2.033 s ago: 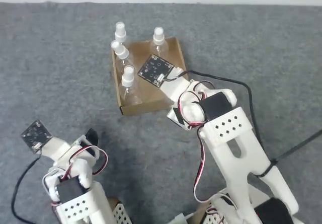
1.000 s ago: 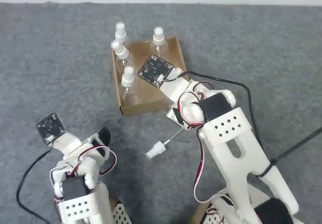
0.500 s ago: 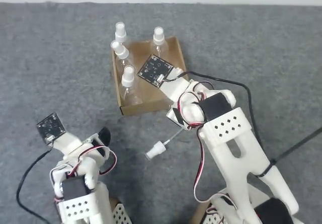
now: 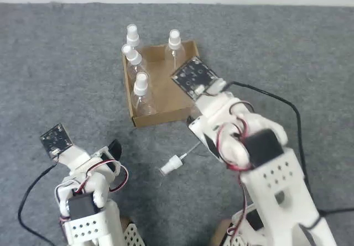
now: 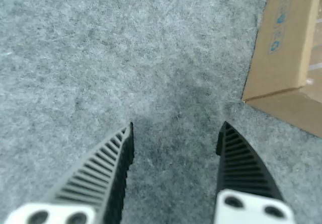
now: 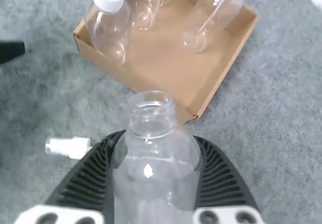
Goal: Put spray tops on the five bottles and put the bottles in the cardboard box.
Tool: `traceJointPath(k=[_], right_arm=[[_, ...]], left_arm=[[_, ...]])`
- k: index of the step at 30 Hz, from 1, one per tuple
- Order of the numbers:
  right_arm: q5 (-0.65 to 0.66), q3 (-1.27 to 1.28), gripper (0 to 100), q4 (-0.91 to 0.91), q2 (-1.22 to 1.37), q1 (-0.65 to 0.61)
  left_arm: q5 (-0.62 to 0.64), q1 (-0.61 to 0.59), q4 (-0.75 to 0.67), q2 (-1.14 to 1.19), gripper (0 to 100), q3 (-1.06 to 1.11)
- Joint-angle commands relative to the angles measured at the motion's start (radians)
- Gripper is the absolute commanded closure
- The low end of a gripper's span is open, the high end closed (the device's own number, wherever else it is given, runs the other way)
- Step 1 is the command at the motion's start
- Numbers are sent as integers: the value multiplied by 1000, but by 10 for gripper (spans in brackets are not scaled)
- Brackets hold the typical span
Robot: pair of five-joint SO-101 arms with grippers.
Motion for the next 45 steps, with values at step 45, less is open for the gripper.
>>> traceJointPath(k=[45], right_arm=[[-196, 658, 958, -555, -509, 295]], left_arm=[[-2, 12, 2, -12, 747, -15]])
